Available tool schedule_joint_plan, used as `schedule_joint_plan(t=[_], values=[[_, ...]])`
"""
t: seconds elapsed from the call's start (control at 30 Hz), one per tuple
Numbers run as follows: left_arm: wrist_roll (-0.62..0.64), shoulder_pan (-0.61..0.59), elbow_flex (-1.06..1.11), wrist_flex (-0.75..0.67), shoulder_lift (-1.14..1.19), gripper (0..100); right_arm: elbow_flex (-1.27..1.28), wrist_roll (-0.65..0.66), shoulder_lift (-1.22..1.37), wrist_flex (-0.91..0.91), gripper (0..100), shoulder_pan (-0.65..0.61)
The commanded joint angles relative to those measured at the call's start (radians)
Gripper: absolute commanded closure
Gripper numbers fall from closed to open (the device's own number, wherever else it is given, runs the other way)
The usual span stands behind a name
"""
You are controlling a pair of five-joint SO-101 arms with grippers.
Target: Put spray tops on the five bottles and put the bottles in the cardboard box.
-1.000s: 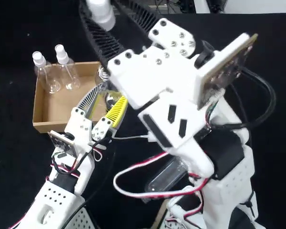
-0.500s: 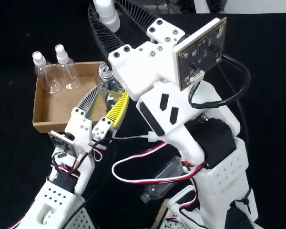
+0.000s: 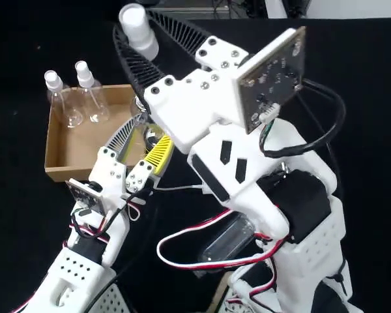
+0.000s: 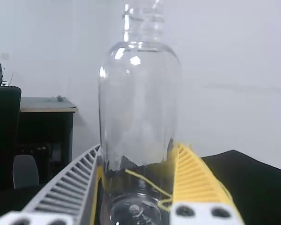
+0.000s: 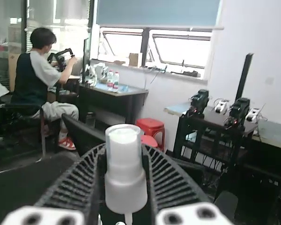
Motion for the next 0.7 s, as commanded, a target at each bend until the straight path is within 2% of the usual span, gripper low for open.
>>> schedule_joint_plan(t=[0.0,0.3,0.5,0.67], values=[[0.011,-0.005,0.024,-0.02,-0.003,93,0.01,0.003,0.005,0.005,98.7,-0.038],[0.011,-0.007,0.024,-0.02,-0.003,93,0.102,0.003,0.005,0.012,98.4,-0.044],[0.011,-0.007,0.024,-0.02,-0.003,93,0.091,0.003,-0.004,0.081,83.5,-0.046],[0.011,-0.008,0.024,-0.02,-0.003,93,0.018,0.003,-0.041,0.114,86.8,-0.046]])
